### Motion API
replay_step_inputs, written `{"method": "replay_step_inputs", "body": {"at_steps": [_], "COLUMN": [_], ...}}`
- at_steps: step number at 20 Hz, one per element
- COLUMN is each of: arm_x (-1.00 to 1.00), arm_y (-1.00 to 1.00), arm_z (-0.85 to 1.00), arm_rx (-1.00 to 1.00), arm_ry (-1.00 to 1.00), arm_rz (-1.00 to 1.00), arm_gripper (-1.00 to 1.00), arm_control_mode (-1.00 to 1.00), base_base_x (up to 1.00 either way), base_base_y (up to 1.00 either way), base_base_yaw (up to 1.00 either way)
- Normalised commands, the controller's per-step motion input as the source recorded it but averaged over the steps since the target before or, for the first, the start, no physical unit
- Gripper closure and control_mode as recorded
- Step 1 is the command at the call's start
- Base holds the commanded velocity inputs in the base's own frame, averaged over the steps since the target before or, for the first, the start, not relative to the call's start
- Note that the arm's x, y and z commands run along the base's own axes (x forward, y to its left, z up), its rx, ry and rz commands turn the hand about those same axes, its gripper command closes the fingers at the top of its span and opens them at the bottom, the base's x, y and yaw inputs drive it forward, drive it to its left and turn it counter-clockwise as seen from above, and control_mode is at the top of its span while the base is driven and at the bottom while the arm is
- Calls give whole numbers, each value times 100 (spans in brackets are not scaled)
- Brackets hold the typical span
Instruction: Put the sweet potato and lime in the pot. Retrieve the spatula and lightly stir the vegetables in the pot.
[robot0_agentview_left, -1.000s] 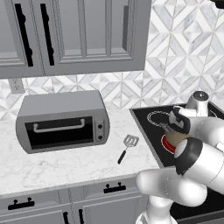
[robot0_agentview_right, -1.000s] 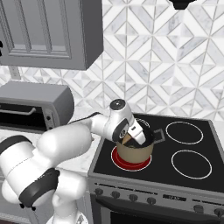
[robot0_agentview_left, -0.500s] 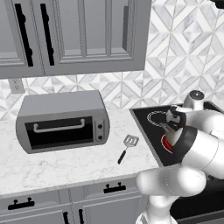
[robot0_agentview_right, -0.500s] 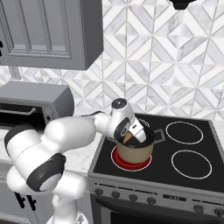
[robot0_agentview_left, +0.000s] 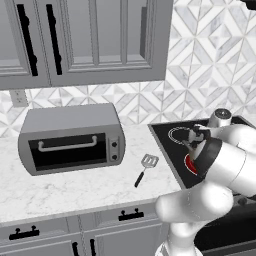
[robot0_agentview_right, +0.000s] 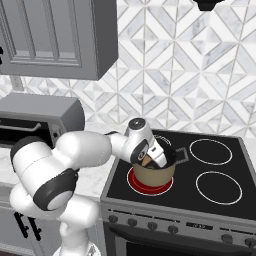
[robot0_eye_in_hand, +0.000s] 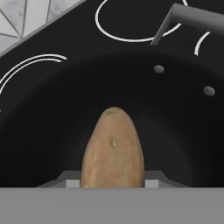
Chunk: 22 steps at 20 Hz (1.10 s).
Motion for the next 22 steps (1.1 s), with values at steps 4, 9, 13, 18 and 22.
{"method": "replay_step_inputs", "body": {"at_steps": [4, 9, 13, 18, 22], "arm_x": [0, -4, -60, -93, -83], "arm_y": [0, 0, 5, 69, 100], "arm_z": [10, 55, 100, 96, 61], "arm_rx": [0, 0, 1, 0, -3], "arm_ry": [0, 0, 0, 0, 0], "arm_rz": [0, 0, 0, 0, 0], "arm_gripper": [-100, -100, -100, -100, -100], "arm_control_mode": [-100, -100, -100, -100, -100], "base_base_x": [0, 0, 0, 0, 0], "base_base_y": [0, 0, 0, 0, 0], "base_base_yaw": [0, 0, 0, 0, 0]}}
